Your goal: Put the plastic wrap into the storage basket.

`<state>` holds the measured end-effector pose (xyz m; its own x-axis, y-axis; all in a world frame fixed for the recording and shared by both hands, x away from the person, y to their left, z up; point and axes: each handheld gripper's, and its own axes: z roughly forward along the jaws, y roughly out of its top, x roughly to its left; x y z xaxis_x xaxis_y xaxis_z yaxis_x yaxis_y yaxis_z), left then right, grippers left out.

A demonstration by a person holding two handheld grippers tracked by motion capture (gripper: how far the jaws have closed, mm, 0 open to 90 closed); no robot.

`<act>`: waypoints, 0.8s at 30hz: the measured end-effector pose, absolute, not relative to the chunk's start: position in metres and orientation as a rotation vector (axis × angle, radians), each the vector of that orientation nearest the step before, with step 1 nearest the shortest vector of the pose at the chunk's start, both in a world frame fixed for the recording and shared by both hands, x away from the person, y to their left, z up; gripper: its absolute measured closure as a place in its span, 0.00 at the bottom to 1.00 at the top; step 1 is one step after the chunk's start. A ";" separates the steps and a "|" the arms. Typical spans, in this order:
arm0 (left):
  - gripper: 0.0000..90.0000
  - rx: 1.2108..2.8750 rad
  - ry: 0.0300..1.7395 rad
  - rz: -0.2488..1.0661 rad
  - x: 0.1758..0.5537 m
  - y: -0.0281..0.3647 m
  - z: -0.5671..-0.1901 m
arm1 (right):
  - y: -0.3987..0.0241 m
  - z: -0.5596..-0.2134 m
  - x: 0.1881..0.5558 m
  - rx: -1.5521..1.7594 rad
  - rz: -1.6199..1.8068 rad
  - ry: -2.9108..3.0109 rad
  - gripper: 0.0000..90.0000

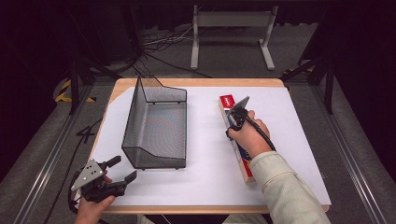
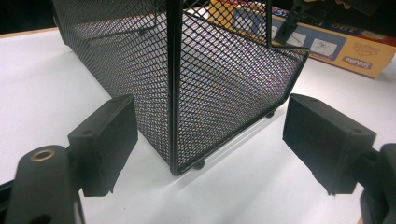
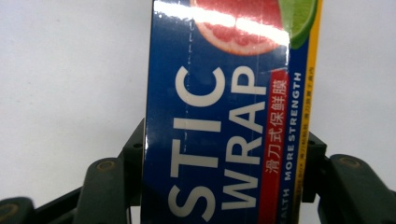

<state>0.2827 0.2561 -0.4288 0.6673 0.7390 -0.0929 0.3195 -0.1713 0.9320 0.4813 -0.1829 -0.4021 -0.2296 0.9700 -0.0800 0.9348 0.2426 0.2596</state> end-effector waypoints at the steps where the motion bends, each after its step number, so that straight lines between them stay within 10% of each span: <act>1: 0.21 1.763 0.852 0.467 0.283 0.256 -0.429 | -0.183 -0.401 0.481 1.791 0.236 2.284 0.47; 24: 0.21 1.755 0.855 0.481 0.282 0.256 -0.428 | -0.176 -0.329 0.465 1.750 0.491 2.240 0.47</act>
<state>0.2822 0.2561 -0.4280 0.6607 0.7456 -0.0873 0.3131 -0.1681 0.9347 0.4653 -0.1760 -0.3291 -0.2430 0.9700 0.0059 0.8834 0.2188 0.4143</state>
